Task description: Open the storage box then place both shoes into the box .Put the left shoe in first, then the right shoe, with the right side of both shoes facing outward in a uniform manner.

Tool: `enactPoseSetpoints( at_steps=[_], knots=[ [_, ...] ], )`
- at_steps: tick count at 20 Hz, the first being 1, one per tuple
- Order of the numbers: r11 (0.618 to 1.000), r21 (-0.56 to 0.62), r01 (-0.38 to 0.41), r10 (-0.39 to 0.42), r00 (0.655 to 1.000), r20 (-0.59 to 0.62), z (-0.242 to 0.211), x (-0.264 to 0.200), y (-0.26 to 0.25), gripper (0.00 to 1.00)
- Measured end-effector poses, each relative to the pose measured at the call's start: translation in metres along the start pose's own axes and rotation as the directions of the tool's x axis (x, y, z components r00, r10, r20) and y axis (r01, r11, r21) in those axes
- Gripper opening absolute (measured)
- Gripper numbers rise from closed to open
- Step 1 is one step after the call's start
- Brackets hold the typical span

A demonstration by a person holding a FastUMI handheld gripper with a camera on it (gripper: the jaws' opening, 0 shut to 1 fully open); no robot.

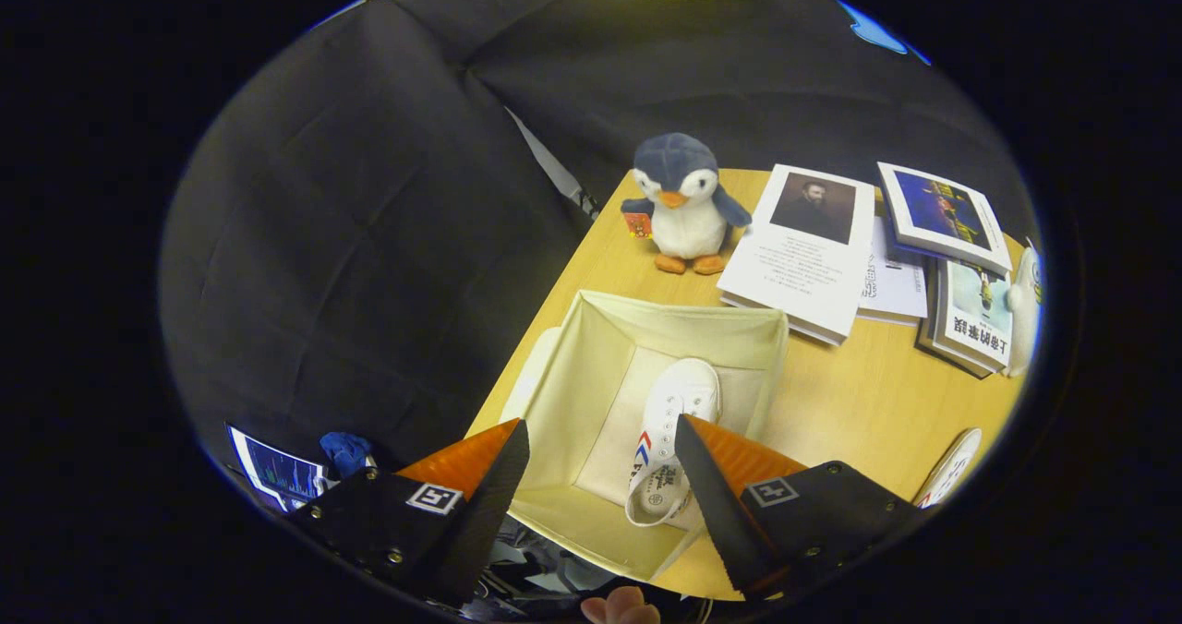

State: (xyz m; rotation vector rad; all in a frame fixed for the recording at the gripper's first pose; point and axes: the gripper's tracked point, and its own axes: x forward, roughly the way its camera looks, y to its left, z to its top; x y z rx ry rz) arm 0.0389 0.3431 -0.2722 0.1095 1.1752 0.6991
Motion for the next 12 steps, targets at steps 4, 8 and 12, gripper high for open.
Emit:
enactPoseSetpoints(
  at_steps=[4, 8, 12],
  knots=[
    [1.0, 0.028, 0.01, -0.011, 0.999, 0.044, 0.002, -0.032, -0.014, 0.96],
    [0.998, 0.051, 0.027, -0.031, 0.996, 0.085, 0.0, -0.062, -0.037, 0.96],
    [0.994, 0.07, 0.085, -0.093, 0.987, 0.129, -0.008, -0.093, -0.075, 0.96]
  ],
)
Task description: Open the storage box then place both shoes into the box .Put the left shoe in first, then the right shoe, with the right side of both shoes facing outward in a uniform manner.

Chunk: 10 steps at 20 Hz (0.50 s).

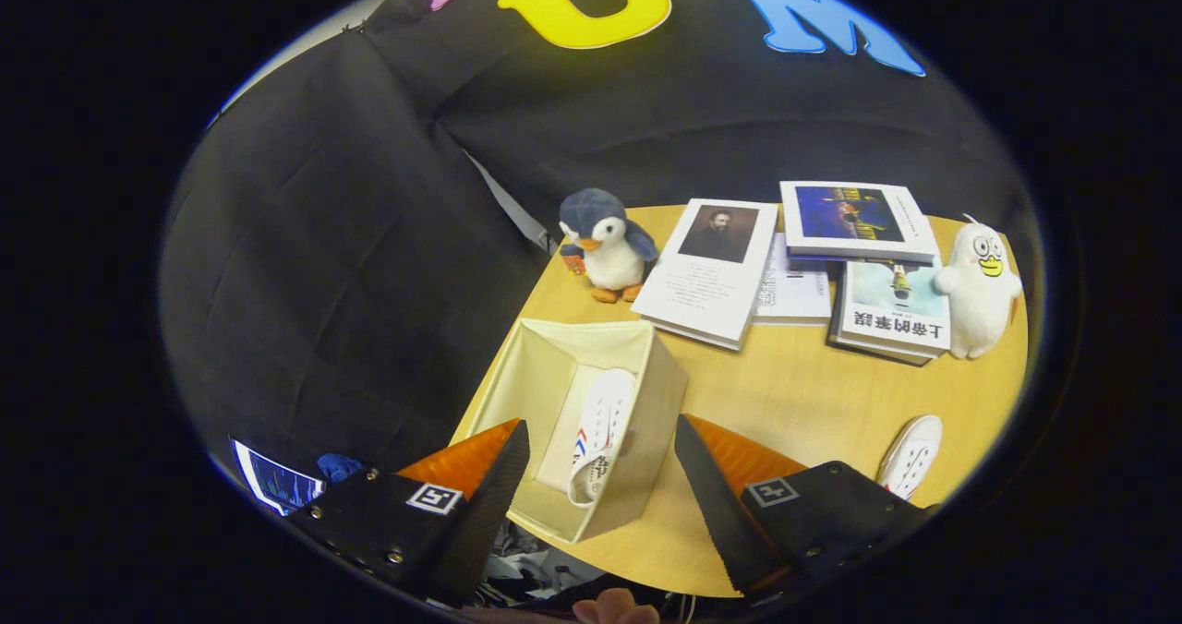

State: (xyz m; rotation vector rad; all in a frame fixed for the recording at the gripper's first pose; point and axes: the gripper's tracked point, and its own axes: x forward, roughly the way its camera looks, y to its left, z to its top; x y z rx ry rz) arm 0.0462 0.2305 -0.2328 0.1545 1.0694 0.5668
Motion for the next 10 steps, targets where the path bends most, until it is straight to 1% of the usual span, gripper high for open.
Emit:
enactPoseSetpoints(
  at_steps=[2, 6, 10],
  knots=[
    [0.999, 0.01, 0.04, -0.04, 0.999, 0.019, -0.005, -0.015, -0.024, 0.96],
    [0.995, 0.041, 0.091, -0.093, 0.995, 0.046, -0.018, -0.042, -0.066, 0.96],
    [0.986, 0.101, 0.136, -0.144, 0.987, 0.068, -0.029, -0.064, -0.1, 0.96]
  ],
)
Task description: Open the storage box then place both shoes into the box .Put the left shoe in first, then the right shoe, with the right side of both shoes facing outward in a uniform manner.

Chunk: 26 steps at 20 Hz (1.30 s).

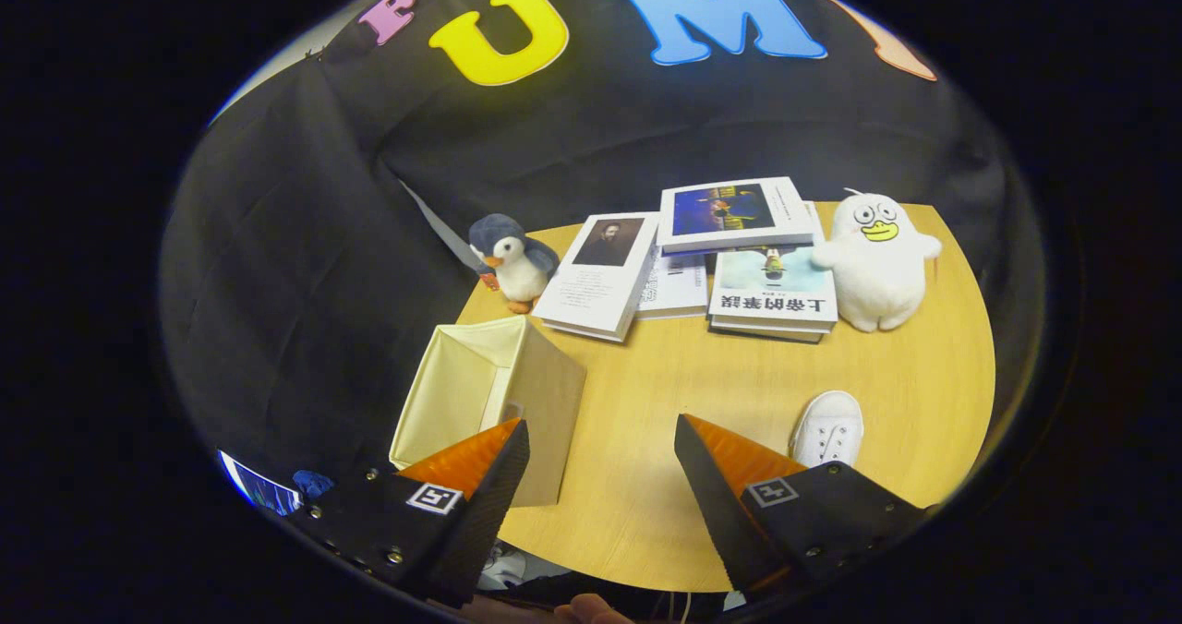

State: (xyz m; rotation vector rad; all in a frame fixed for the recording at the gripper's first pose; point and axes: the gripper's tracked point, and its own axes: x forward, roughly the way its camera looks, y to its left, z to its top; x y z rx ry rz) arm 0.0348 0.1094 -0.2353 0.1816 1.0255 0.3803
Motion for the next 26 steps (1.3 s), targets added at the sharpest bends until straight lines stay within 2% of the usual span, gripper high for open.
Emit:
enactPoseSetpoints(
  at_steps=[3, 8, 13, 19, 26],
  knots=[
    [0.998, 0.03, 0.048, -0.049, 0.999, 0.018, -0.007, -0.01, -0.035, 0.96],
    [0.981, 0.073, 0.178, -0.179, 0.984, 0.014, -0.035, -0.028, -0.104, 0.96],
    [0.957, 0.134, 0.256, -0.256, 0.967, -0.019, -0.064, -0.039, -0.156, 0.96],
    [0.934, 0.166, 0.317, -0.302, 0.947, -0.113, -0.107, -0.034, -0.206, 0.96],
    [0.927, 0.118, 0.356, -0.326, 0.92, -0.215, -0.145, 0.001, -0.242, 0.95]
  ],
)
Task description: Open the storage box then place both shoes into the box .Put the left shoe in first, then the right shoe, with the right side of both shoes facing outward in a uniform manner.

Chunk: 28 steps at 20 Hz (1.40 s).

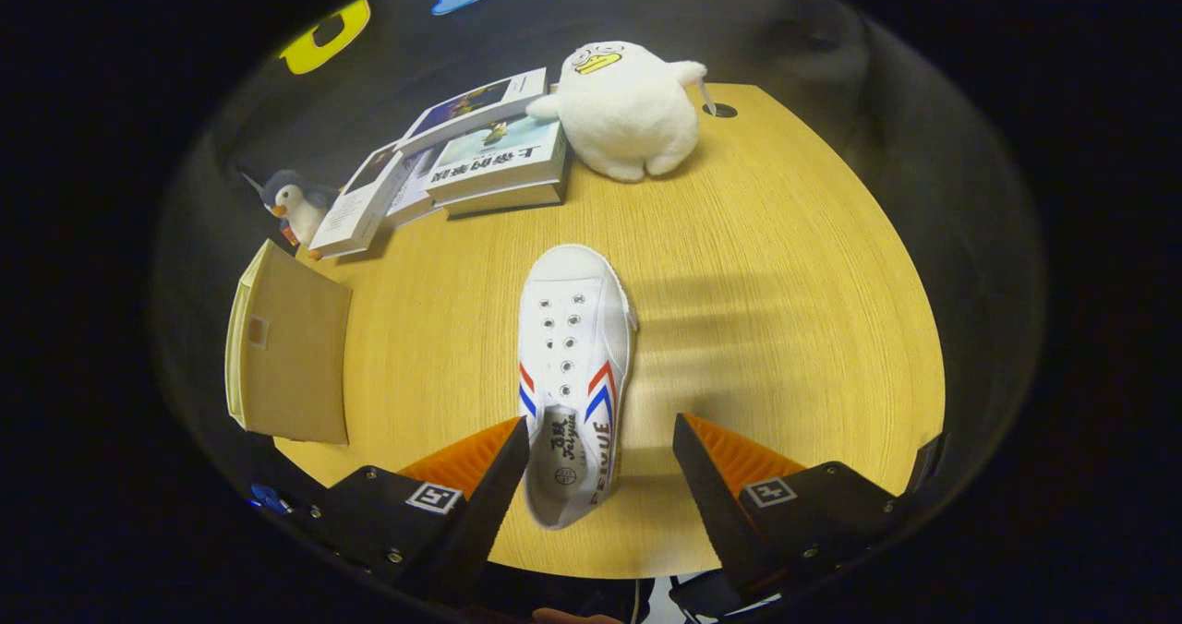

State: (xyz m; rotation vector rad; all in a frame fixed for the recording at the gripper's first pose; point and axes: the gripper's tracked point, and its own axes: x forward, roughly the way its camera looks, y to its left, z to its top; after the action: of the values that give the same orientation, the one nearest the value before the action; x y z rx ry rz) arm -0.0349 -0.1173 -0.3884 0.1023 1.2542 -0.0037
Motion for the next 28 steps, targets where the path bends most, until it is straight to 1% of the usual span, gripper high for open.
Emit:
enactPoseSetpoints(
  at_steps=[3, 6, 8, 9, 10, 12, 13, 14, 15, 16, 17, 18, 19, 21, 24, 28],
  knots=[
    [1.0, -0.019, 0.018, -0.019, 0.999, -0.041, -0.003, 0.02, -0.008, 0.95],
    [0.999, -0.051, 0.014, -0.019, 0.995, -0.096, -0.008, 0.039, -0.01, 0.94],
    [0.997, -0.069, 0.035, -0.043, 0.993, -0.108, -0.007, 0.047, -0.015, 0.92],
    [0.998, -0.064, 0.019, -0.027, 0.993, -0.116, -0.006, 0.051, -0.011, 0.91],
    [0.998, -0.059, -0.012, 0.005, 0.992, -0.122, -0.007, 0.053, -0.005, 0.86],
    [0.996, -0.081, -0.047, 0.037, 0.992, -0.118, -0.006, 0.055, -0.001, 0.68],
    [0.993, -0.076, -0.085, 0.076, 0.99, -0.117, -0.006, 0.053, 0.006, 0.65],
    [0.994, -0.07, -0.083, 0.075, 0.991, -0.109, -0.01, 0.064, 0.005, 0.44],
    [0.995, -0.064, -0.071, 0.064, 0.992, -0.109, -0.004, 0.05, 0.002, 0.4],
    [0.998, -0.046, -0.048, 0.043, 0.994, -0.101, -0.007, 0.055, -0.003, 0.27],
    [0.999, -0.025, -0.033, 0.031, 0.995, -0.094, -0.003, 0.043, -0.006, 0.17],
    [1.0, 0.012, -0.028, 0.029, 0.996, -0.088, -0.006, 0.046, -0.005, 0.06],
    [0.999, 0.018, -0.044, 0.045, 0.995, -0.094, -0.01, 0.046, -0.003, 0.04],
    [0.998, 0.019, -0.054, 0.055, 0.994, -0.091, -0.011, 0.038, 0.0, 0.04],
    [0.999, 0.01, -0.048, 0.049, 0.995, -0.085, -0.009, 0.026, 0.002, 0.04],
    [0.996, 0.039, -0.078, 0.081, 0.993, -0.082, -0.009, 0.008, 0.014, 0.04]
  ],
)
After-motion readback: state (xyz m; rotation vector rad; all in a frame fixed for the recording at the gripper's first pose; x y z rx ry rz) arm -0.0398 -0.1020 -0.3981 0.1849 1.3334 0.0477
